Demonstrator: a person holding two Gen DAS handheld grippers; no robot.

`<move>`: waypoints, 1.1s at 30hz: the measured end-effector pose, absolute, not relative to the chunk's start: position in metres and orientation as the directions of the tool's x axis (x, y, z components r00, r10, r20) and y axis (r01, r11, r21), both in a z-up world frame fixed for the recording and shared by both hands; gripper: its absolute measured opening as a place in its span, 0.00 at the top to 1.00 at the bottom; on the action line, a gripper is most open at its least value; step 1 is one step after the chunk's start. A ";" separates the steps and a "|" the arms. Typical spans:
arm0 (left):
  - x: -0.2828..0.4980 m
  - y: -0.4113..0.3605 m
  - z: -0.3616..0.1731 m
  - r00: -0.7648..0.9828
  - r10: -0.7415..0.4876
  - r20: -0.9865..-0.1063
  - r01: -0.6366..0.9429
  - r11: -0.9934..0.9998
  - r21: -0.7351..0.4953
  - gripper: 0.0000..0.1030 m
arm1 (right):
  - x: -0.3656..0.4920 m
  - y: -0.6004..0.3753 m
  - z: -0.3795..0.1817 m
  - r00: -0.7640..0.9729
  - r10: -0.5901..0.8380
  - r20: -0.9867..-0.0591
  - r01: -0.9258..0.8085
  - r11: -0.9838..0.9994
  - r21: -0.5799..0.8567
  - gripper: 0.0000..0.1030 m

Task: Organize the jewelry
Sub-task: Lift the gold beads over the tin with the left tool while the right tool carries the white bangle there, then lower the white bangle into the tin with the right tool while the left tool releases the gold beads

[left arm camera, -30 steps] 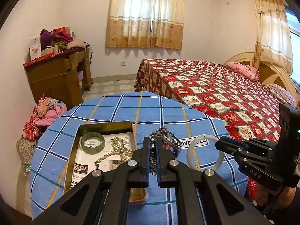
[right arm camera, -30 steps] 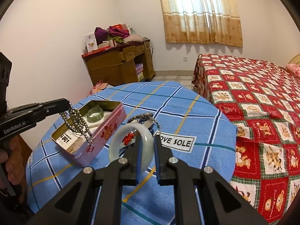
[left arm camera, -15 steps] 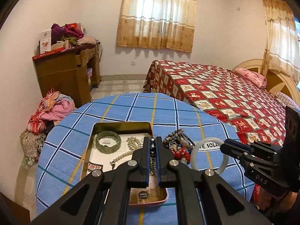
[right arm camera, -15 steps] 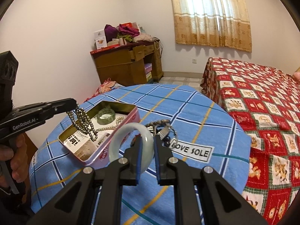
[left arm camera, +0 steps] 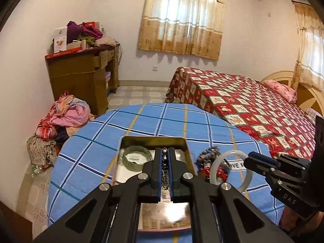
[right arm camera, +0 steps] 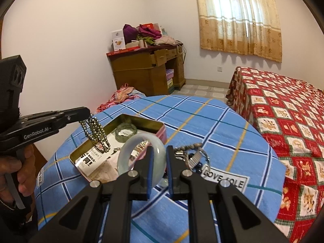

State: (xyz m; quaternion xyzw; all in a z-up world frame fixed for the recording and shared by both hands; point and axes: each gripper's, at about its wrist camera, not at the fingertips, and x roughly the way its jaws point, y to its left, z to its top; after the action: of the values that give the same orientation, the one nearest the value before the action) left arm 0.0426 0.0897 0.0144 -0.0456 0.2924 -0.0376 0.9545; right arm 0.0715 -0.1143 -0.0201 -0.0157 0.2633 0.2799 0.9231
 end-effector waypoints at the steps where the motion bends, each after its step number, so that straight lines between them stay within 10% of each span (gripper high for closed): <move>1: 0.045 0.092 0.014 0.825 -0.096 -0.557 0.042 0.993 -0.108 0.96 | 0.074 -0.109 -0.020 0.702 0.511 -0.496 -0.531 0.840 0.115 0.86; 33: 0.095 0.123 -0.016 0.773 -0.024 -0.634 -0.014 0.998 -0.055 0.96 | 0.111 -0.023 -0.045 0.637 0.501 -0.585 -0.589 0.807 0.049 0.86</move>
State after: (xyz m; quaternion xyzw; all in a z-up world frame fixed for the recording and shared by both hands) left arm 0.0948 0.1226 -0.0159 -0.0281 0.3371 -0.0025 0.9411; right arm 0.1106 -0.0229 -0.0450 -0.0734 0.3000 0.3023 0.9018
